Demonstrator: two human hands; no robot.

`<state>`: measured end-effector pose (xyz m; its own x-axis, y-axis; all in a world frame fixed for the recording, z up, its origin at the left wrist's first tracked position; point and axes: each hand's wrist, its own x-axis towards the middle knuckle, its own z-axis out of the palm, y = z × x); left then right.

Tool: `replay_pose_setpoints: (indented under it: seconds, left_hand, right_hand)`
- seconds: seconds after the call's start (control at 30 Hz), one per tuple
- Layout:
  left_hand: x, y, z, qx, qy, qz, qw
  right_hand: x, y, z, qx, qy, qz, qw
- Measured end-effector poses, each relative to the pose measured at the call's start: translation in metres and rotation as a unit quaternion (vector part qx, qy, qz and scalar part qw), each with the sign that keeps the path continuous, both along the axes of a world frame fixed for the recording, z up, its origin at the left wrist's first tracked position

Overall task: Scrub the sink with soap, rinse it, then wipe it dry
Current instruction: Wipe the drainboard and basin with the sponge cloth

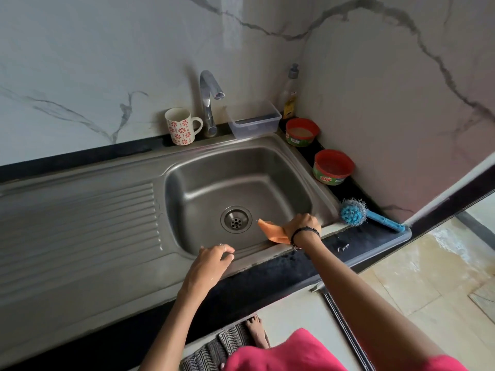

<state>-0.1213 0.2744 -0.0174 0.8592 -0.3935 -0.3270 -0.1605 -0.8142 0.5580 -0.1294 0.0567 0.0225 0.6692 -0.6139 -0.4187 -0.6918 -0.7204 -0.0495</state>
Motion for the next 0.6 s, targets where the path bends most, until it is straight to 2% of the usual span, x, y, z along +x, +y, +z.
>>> replay_pose_setpoints:
  seconds: [0.23, 0.33, 0.43, 0.47, 0.53, 0.6]
  left_hand:
    - [-0.019, 0.022, 0.011, 0.030, -0.032, 0.057, 0.997]
    - [-0.027, 0.037, 0.008, 0.033, -0.031, 0.090, 0.995]
    - [-0.038, 0.048, 0.007, 0.030, -0.026, 0.125, 0.991]
    - [-0.042, 0.052, 0.008, 0.027, -0.028, 0.133, 0.990]
    - [-0.046, 0.055, 0.013, 0.019, -0.034, 0.147, 0.988]
    - [-0.048, 0.057, 0.014, 0.006, -0.035, 0.178, 0.983]
  right_hand:
    - [0.005, 0.045, -0.011, 0.064, -0.023, 0.042, 0.997]
    - [0.011, 0.058, -0.016, 0.139, -0.025, 0.046, 0.989]
    - [0.019, 0.066, -0.018, 0.327, -0.029, 0.021, 0.944]
    - [0.022, 0.067, -0.017, 0.362, -0.044, 0.025, 0.931]
    - [0.029, 0.066, -0.011, 0.388, -0.092, 0.056, 0.915]
    - [0.042, 0.061, -0.003, 0.377, -0.148, 0.143, 0.903]
